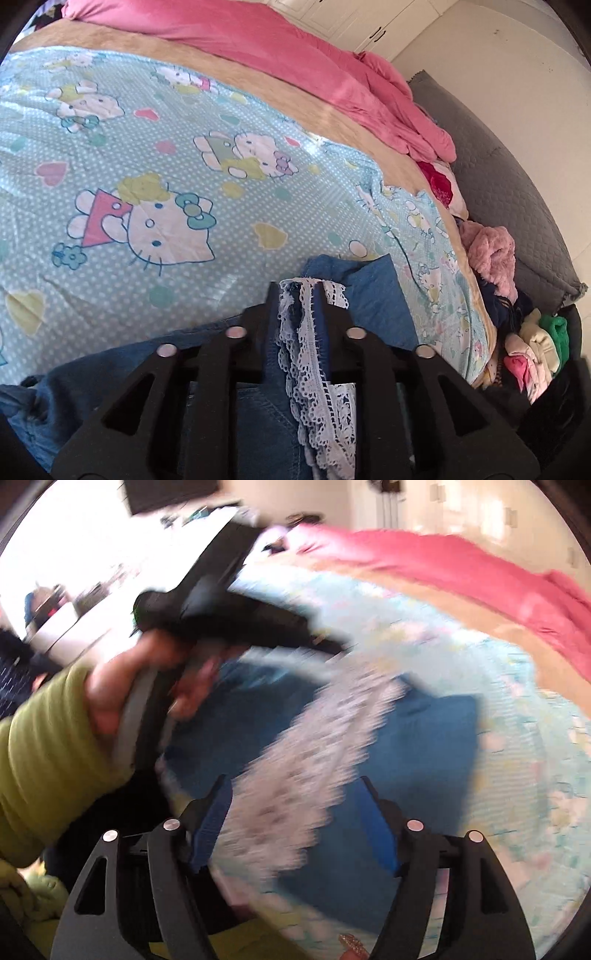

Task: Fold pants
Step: 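Lay the lifted half over the other half and open both tools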

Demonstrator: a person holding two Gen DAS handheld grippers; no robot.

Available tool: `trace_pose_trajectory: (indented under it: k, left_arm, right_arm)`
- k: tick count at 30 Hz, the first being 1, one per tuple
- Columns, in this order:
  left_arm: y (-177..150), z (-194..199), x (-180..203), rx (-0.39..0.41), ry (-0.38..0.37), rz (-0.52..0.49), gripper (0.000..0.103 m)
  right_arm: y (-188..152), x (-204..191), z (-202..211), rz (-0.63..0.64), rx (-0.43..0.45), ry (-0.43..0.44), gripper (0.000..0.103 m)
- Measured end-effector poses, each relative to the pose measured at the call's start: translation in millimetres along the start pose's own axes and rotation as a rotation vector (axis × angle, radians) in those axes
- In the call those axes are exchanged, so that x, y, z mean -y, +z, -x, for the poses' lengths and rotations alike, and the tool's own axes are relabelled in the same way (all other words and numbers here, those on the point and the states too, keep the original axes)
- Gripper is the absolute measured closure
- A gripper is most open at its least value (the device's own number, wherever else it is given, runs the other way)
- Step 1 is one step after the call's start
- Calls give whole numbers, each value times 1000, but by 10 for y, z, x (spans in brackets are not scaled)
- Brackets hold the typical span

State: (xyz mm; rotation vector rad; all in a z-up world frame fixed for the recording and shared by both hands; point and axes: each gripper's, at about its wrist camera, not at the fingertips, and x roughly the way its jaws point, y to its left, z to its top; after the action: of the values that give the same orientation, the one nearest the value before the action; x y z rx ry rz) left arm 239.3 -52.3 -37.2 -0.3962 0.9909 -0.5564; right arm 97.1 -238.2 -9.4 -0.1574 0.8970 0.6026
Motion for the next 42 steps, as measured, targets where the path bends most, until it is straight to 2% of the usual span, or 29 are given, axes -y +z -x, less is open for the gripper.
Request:
trace_pose_trajectory:
  k: [3, 5, 8, 9, 10, 11, 12, 13, 14, 17, 19, 20, 21, 23, 24, 26, 27, 28, 30, 31, 33, 35, 36, 37, 38, 39, 40, 41, 42]
  left_arm:
    - [15, -159, -71, -39, 10, 47, 79]
    - [10, -267, -145, -75, -11, 94, 66]
    - [-13, -414, -172, -107, -4, 125, 66]
    - [-18, -433, -157, -106, 11, 120, 72]
    - [-23, -456, -134, -108, 12, 118, 92]
    - [-24, -464, -118, -108, 17, 120, 92]
    - [-22, -455, -86, -104, 30, 110, 93]
    - [-16, -427, -43, -96, 38, 90, 95]
    - [-5, -365, 13, -77, 41, 69, 96]
    - [28, -134, 173, 4, 64, -4, 97]
    - [23, -103, 260, 20, 137, -67, 97]
    - [21, -134, 246, 13, 153, -69, 97]
    - [5, -192, 193, 1, 172, -58, 97]
    - [-51, -270, 57, -30, 199, -24, 95]
    - [-86, -255, -2, -36, 205, -5, 94]
    - [-133, -84, -18, -8, 216, 0, 92]
    - [-163, 64, 40, 26, 256, -37, 92]
    - [-202, 170, 81, 44, 296, -64, 92]
    - [-339, 414, 150, 72, 344, -89, 92]
    - [-401, 494, 163, 75, 350, -82, 92]
    - [-567, 616, 264, 71, 355, -94, 92]
    - [-719, 674, 378, 66, 371, -112, 84]
    - [-822, 709, 436, 65, 365, -116, 81]
    - [-888, 723, 472, 68, 360, -114, 76]
    - [-967, 745, 496, 70, 364, -110, 75]
    - [-1060, 764, 522, 69, 365, -105, 75]
    - [-1121, 754, 540, 62, 356, -98, 75]
    - [-1192, 740, 564, 49, 344, -85, 72]
    - [-1255, 739, 587, 39, 329, -76, 71]
  right_arm:
    - [144, 479, 19, -100, 15, -81, 32]
    - [230, 837, -92, -163, -5, -97, 32]
    - [340, 1218, -361, -225, -58, -140, 32]
    - [362, 1331, -445, -243, -77, -136, 32]
    - [372, 1455, -578, -274, -102, -129, 32]
    - [373, 1541, -685, -301, -119, -108, 32]
    - [376, 1632, -808, -340, -143, -56, 44]
    - [369, 1664, -883, -353, -152, 3, 89]
    - [397, 1647, -885, -345, -147, 45, 94]
    - [479, 1555, -792, -285, -75, 28, 94]
    - [512, 1517, -859, -272, -75, -16, 86]
    - [509, 1478, -927, -242, -92, -73, 81]
    - [519, 1446, -979, -214, -108, -119, 68]
    - [512, 1323, -947, -146, -106, -181, 63]
    - [509, 1280, -885, -120, -93, -212, 55]
    - [493, 1121, -562, -67, -15, -281, 50]
    - [472, 1018, -370, -44, 38, -288, 41]
    - [434, 883, -140, -23, 102, -255, 23]
    - [334, 684, 158, 3, 183, -195, 10]
    - [247, 596, 276, 8, 203, -178, 10]
    - [133, 529, 299, 6, 166, -168, 9]
    - [11, 467, 293, -11, 125, -208, 9]
    - [11, 420, 321, -15, 150, -219, 9]
    - [-40, 388, 411, -19, 207, -196, 8]
    - [-80, 384, 403, -24, 207, -155, 5]
    - [-111, 400, 298, -37, 128, -127, 5]
    - [-142, 407, 118, -58, -4, -114, 6]
    - [-185, 392, 95, -73, -14, -129, 7]
    - [-221, 378, 143, -73, 23, -140, 6]
